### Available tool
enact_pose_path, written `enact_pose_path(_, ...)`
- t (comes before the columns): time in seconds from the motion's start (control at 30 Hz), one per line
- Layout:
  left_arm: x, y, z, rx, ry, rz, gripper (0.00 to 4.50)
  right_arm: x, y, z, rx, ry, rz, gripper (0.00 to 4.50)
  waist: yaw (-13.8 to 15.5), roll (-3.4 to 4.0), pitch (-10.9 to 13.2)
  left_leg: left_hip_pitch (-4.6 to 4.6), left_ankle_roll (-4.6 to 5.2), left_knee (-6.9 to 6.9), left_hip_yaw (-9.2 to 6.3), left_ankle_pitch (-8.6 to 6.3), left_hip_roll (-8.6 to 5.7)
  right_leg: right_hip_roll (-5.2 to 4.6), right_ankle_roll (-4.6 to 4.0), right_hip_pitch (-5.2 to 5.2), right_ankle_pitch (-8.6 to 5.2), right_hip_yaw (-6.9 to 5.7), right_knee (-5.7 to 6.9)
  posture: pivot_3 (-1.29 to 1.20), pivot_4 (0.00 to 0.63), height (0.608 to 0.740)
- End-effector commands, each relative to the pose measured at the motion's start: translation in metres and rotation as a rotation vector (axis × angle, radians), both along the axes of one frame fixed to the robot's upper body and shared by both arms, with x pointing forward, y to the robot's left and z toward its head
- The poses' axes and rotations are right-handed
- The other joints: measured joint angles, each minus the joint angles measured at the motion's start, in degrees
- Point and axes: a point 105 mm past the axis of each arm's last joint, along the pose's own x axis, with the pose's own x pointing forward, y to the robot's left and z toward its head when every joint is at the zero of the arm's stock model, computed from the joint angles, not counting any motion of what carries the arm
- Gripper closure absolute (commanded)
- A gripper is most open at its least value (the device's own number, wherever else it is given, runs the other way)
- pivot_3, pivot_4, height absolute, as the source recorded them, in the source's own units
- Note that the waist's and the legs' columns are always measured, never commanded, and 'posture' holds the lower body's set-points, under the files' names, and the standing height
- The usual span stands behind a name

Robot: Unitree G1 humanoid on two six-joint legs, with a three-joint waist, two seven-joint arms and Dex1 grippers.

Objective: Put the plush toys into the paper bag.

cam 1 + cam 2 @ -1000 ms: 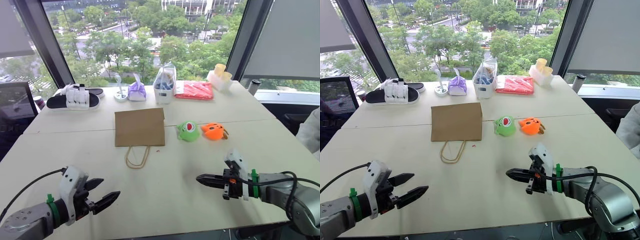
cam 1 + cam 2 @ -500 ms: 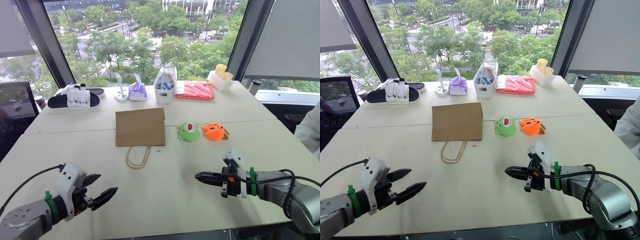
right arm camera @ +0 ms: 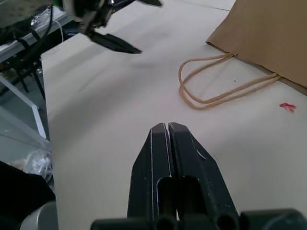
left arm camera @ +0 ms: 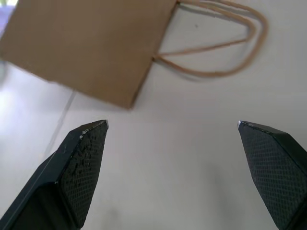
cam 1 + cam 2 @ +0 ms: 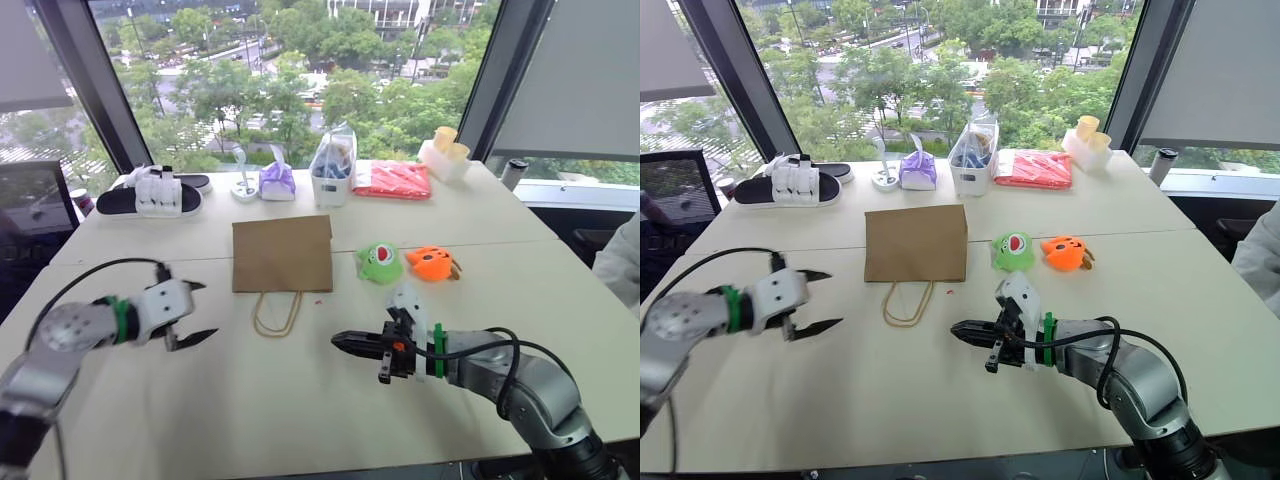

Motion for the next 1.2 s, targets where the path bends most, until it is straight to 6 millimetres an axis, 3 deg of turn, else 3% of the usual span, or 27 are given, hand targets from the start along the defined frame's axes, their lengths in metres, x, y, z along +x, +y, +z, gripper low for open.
enact_pose_path(0.03,0.017,-0.010,-0.002,0.018,-0.066,-0.051,0.09,0.000,0.001,0.005,0.012,-0.051,-0.034,4.50,-0.30,-0.04,-0.02,0.03,0.00,0.01,0.01,0.00,-0.01,0.00,0.02,0.02,0.01,0.00,0.03,0.00,0.150,0.740)
enact_pose_path(0.33,0.034,-0.033,-0.014,0.138,-0.144,-0.213,0.09,0.004,-0.012,0.003,0.020,-0.066,-0.142,4.50,-0.57,-0.07,-0.04,0.05,-0.35,0.03,0.08,0.19,0.03,0.02,0.09,-0.06,0.05,-0.03,0.13,0.00,0.150,0.740)
enact_pose_path(0.7,0.045,-0.068,-0.030,0.099,-0.128,-0.284,0.09,0.010,-0.009,0.004,0.031,-0.078,-0.160,4.50,-0.55,-0.09,-0.06,0.06,-0.29,0.30,0.04,0.16,0.00,0.04,0.21,0.07,0.11,-0.06,0.23,0.00,0.150,0.740)
enact_pose_path(0.77,0.046,-0.073,-0.026,0.056,-0.131,-0.288,0.59,0.013,-0.010,0.004,0.030,-0.086,-0.171,4.50,-0.53,-0.10,-0.06,0.07,-0.29,0.32,0.04,0.16,-0.01,0.05,0.21,0.08,0.11,-0.06,0.25,0.00,0.150,0.740)
enact_pose_path(0.83,0.048,-0.074,-0.022,0.024,-0.132,-0.282,1.37,0.014,-0.011,0.004,0.029,-0.091,-0.181,4.50,-0.53,-0.11,-0.06,0.05,-0.28,0.37,0.04,0.16,-0.01,0.05,0.22,0.10,0.11,-0.06,0.26,0.00,0.150,0.740)
enact_pose_path(1.03,0.047,-0.076,-0.018,-0.001,-0.112,-0.293,4.29,0.013,-0.011,0.001,0.030,-0.088,-0.185,4.50,-0.63,-0.12,-0.07,0.06,-0.32,0.37,0.03,0.18,-0.01,0.05,0.24,0.09,0.12,-0.06,0.27,0.00,0.150,0.740)
enact_pose_path(1.2,0.054,-0.084,0.009,-0.241,-0.028,-0.199,4.41,0.013,-0.010,-0.001,0.031,-0.084,-0.187,4.50,-0.53,-0.12,-0.07,0.03,-0.31,0.42,0.02,0.18,-0.01,0.05,0.24,0.09,0.12,-0.06,0.31,0.00,0.150,0.740)
